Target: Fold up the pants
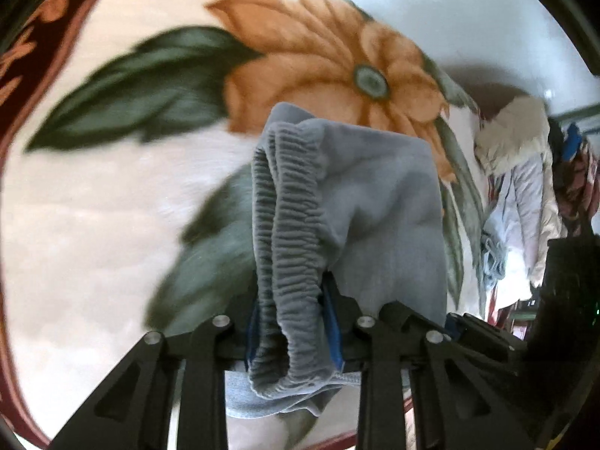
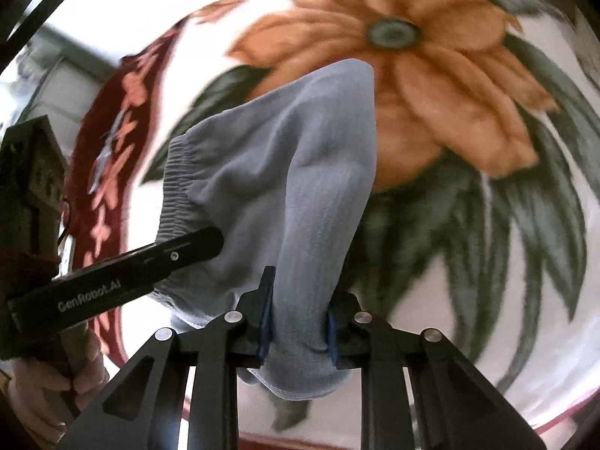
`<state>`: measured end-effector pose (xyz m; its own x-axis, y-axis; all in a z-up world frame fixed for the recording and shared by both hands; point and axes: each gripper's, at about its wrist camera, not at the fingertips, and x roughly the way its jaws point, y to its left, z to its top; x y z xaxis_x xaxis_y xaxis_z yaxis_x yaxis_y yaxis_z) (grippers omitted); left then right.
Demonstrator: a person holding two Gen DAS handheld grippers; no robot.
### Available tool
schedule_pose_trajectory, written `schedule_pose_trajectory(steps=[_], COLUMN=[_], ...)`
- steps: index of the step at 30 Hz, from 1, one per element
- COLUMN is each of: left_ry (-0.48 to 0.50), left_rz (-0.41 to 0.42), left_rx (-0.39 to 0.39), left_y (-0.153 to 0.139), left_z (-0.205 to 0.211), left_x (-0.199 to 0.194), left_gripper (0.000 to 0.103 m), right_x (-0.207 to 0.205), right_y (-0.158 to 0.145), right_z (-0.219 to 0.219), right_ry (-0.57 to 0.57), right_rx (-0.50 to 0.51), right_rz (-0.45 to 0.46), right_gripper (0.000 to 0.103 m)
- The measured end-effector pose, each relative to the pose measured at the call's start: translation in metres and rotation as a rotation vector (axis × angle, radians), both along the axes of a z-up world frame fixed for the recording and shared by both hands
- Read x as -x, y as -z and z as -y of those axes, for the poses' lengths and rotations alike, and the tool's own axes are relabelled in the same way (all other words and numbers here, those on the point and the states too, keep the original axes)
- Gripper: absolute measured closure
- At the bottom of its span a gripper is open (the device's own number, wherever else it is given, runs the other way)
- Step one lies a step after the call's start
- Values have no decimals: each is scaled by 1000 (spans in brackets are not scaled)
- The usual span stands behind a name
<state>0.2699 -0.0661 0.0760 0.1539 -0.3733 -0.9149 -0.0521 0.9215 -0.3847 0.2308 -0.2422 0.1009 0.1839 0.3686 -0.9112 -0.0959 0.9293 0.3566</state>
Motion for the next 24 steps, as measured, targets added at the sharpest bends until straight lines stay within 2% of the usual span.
schedule_pose_trajectory(steps=[5, 8, 11, 14, 20, 22, 24], left_ry=[-54, -105, -124, -98, -37, 8, 44], left_rz=[58, 65, 66, 81, 89, 98, 84], left_rx=[-68, -101, -125, -151, -136, -146, -152], left_y=[-36, -44, -42, -38, -19, -11, 3], left_z=[-36, -64, -86, -100, -110, -108, -106], left_x=[26, 38, 45, 46, 38, 34, 30], left_gripper=[74, 74, 74, 74, 74, 74, 73], right_x=[8, 12, 15, 16, 12, 13, 14], right_y=[-11, -9, -4, 1, 20, 32, 53], right_z=[-44, -69, -94, -107, -112, -110, -110], right_ry=[-92, -128, -140, -127, -50, -15, 46], right_rx=[-43, -52, -40, -21, 12, 35, 54], right_rz=[10, 11, 12, 14, -5, -29, -101], right_gripper=[80, 80, 80, 80, 80, 79, 77])
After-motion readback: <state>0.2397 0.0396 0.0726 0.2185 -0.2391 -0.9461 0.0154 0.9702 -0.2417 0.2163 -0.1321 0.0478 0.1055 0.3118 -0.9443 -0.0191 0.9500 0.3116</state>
